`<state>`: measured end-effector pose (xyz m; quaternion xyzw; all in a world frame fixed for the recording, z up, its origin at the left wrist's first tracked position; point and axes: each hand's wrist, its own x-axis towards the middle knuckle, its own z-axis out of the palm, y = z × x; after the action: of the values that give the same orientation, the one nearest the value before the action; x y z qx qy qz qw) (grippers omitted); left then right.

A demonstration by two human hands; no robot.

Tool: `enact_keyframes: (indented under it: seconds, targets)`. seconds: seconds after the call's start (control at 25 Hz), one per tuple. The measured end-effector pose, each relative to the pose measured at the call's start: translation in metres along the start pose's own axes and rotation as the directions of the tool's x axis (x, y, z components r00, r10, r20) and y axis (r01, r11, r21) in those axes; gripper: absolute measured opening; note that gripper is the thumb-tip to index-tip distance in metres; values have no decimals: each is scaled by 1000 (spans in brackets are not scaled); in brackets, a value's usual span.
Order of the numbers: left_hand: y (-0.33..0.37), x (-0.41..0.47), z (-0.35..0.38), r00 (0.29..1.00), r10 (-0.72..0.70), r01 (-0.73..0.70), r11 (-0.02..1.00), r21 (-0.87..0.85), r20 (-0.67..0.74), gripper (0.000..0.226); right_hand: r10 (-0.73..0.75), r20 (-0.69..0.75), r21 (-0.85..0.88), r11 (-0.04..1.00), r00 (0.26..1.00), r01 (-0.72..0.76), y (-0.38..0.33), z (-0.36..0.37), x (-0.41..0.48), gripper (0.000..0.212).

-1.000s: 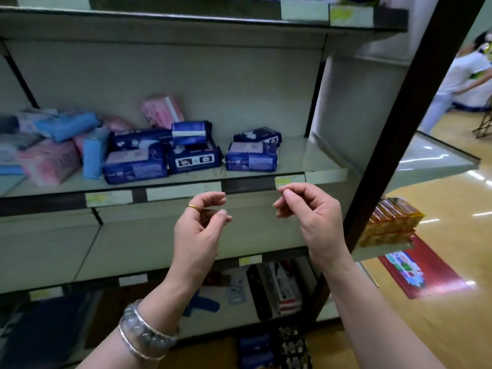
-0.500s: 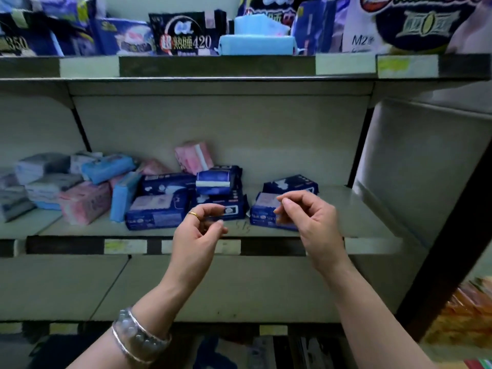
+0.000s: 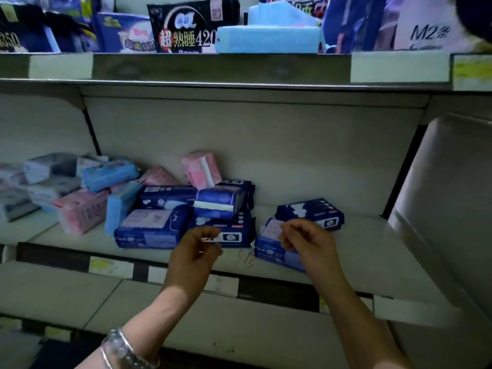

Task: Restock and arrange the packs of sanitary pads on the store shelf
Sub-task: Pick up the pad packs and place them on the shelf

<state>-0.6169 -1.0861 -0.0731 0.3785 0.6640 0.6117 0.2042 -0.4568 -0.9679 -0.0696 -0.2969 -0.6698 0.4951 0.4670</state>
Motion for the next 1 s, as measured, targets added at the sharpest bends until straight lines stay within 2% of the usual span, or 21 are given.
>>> enact_keyframes:
  seconds: [0.16, 0.28, 0.36, 0.4, 0.52, 0.64, 0.72, 0.88, 0.96, 1.0]
  targets:
    - [-10, 29, 0, 1000, 8, -8, 999, 46, 11, 29, 8, 35, -38, 999, 999, -6, 9, 9, 17, 28]
    - [-18, 54, -4, 1000, -15, 16, 999, 42, -15, 32, 9, 77, -61, 998, 997, -5, 10, 24, 29, 21]
    - [-22, 72, -9, 999, -32, 33, 999, 34, -24, 32, 24, 132, -153, 988, 991, -4, 5, 41, 44, 15]
    - [-24, 80, -11, 999, -35, 37, 998, 51, -26, 33, -2, 161, -255, 966, 987, 43, 2, 51, 52, 26]
    - [-29, 98, -18, 1000, 12, -9, 994, 111, -24, 35, -136, 335, -550, 775, 932, 311, 5, 84, 77, 69]
    - [-31, 104, -21, 996, 81, -84, 989, 122, 26, 33, -88, 422, -762, 504, 902, 406, 22, 111, 97, 91]
    - [-32, 108, -23, 990, 115, -127, 981, 150, 87, 38, -93, 410, -820, 399, 907, 411, 29, 114, 106, 87]
    - [-37, 123, -24, 965, 170, -199, 971, 135, 201, 32, -198, 336, -864, 325, 921, 385, 27, 90, 111, 76]
    - [-42, 134, -20, 961, 153, -200, 959, 200, 228, 27, -235, 304, -898, 254, 923, 360, 30, 76, 112, 76]
    - [-46, 141, -19, 964, 157, -215, 934, 285, 215, 29, -236, 275, -915, 234, 932, 329, 30, 71, 111, 75]
